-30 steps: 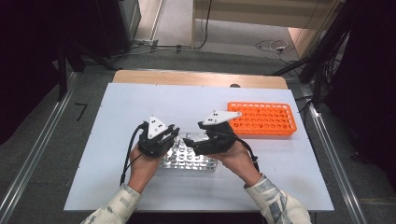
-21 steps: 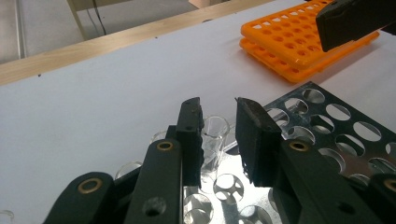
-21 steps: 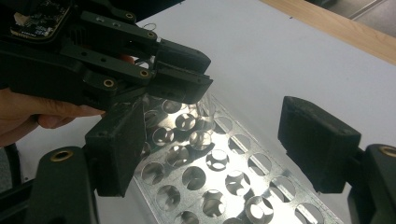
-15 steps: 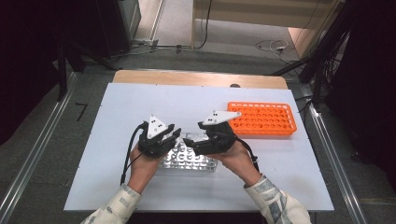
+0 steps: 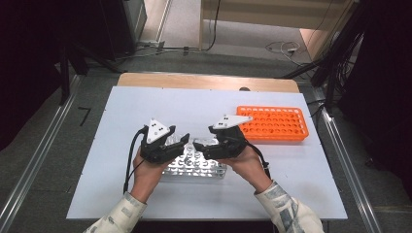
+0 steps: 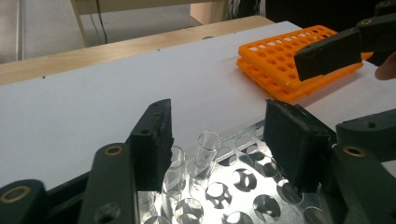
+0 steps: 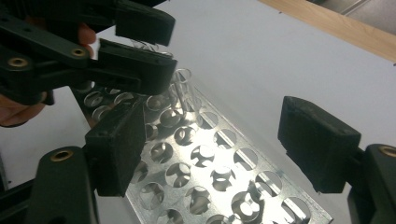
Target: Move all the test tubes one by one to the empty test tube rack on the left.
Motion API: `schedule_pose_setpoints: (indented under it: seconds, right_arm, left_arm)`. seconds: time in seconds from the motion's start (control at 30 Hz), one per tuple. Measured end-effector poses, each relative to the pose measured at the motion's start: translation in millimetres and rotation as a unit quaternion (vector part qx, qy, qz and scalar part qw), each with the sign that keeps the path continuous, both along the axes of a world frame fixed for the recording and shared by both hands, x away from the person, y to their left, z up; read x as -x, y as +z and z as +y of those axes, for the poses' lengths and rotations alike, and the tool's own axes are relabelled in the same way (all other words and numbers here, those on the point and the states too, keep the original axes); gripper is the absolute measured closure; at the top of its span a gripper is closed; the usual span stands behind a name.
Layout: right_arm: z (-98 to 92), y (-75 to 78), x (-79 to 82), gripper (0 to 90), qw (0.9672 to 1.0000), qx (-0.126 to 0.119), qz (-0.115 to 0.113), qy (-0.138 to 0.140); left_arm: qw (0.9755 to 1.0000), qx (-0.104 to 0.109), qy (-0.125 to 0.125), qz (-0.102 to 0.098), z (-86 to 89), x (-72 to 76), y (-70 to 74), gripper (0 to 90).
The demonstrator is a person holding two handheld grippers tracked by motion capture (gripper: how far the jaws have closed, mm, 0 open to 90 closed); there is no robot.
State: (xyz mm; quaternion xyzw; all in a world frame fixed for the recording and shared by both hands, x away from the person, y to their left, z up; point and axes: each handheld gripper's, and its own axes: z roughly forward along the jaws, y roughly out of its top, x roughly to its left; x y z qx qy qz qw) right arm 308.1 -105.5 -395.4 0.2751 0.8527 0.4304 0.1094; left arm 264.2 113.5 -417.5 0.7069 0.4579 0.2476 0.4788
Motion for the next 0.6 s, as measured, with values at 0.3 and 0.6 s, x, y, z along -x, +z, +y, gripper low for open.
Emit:
schedule_pose_setpoints:
  seconds: [0.3,0.6]
  right_arm:
    - [-8.2,-2.4,-5.2,21.9,0.9999,-0.005,0.001,-0.015]
    - [-13.7,-4.5,-6.5,21.9,0.9997,-0.005,0.003,-0.022]
  left_arm:
    - [0.9999,0.006,0.013,0.0,3.0,3.2,4.5,30.9]
    - [0.9998,0.005,0.018,0.003,5.8,4.8,5.5,27.1]
